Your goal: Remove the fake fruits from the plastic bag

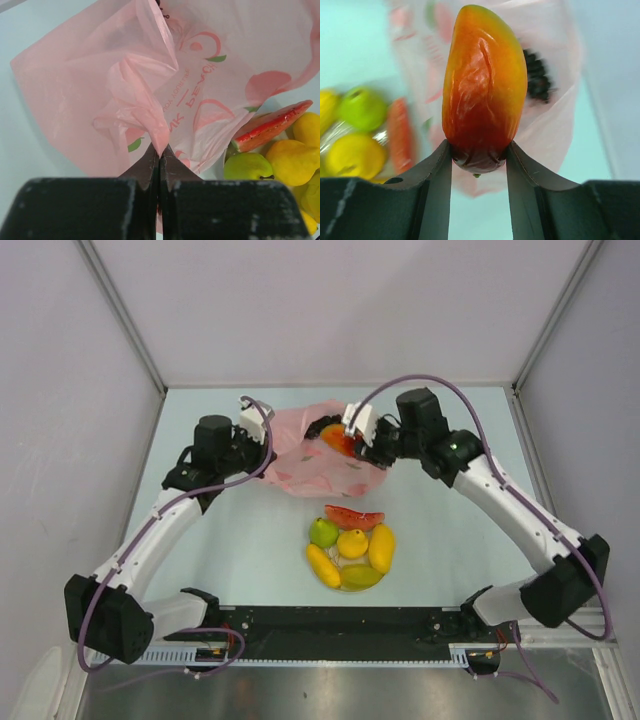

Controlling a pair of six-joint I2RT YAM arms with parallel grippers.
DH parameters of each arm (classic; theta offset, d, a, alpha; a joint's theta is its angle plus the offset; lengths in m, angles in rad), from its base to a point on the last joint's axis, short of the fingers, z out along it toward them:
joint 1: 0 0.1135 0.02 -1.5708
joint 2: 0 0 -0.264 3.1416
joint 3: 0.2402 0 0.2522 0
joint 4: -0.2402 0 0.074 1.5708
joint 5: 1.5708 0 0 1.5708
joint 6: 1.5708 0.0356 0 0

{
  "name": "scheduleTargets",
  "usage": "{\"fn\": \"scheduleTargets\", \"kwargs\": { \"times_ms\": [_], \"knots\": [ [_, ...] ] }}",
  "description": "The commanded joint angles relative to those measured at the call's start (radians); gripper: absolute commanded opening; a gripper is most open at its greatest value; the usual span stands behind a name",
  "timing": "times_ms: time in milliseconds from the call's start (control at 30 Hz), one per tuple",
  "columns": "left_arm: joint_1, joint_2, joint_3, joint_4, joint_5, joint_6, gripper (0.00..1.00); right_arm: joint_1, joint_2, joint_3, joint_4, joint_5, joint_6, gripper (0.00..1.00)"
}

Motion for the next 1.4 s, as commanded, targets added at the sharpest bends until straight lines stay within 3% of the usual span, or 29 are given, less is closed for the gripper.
{"fn": "scheduleTargets", "kwargs": {
  "times_ms": [0,133,267,400,533,700,933,1367],
  "knots": [
    [0.003,0.015,0.055,0.042,0.013,-0.045,0.0,0.058,-0.077,-0.075,-0.272,-0.128,-0.047,0.17],
    [0.003,0.03,0.085,0.042,0.018,-0.045,0.0,0.146,-0.103,-0.077,-0.361,-0.103,0.004,0.18],
    [0.003,0.038,0.085,0.068,0.024,-0.063,0.0,0.187,-0.107,-0.071,-0.444,-0.104,-0.157,0.2],
    [0.003,0.03,0.081,0.072,0.022,-0.083,0.0,0.246,-0.061,0.007,-0.57,-0.119,-0.162,0.22],
    [0.003,0.009,0.07,0.077,0.016,-0.117,0.0,0.261,-0.015,0.043,-0.675,-0.17,-0.042,0.21],
    [0.005,-0.04,0.024,0.111,0.012,-0.169,0.0,0.278,0.048,0.052,-0.711,-0.182,0.226,0.19],
    [0.005,-0.114,-0.017,0.086,0.01,-0.165,0.0,0.339,0.076,0.02,-0.677,-0.175,0.482,0.18],
    [0.031,-0.234,-0.1,0.091,0.006,-0.175,0.0,0.313,0.242,0.033,-0.617,-0.152,0.633,0.19]
  ]
}}
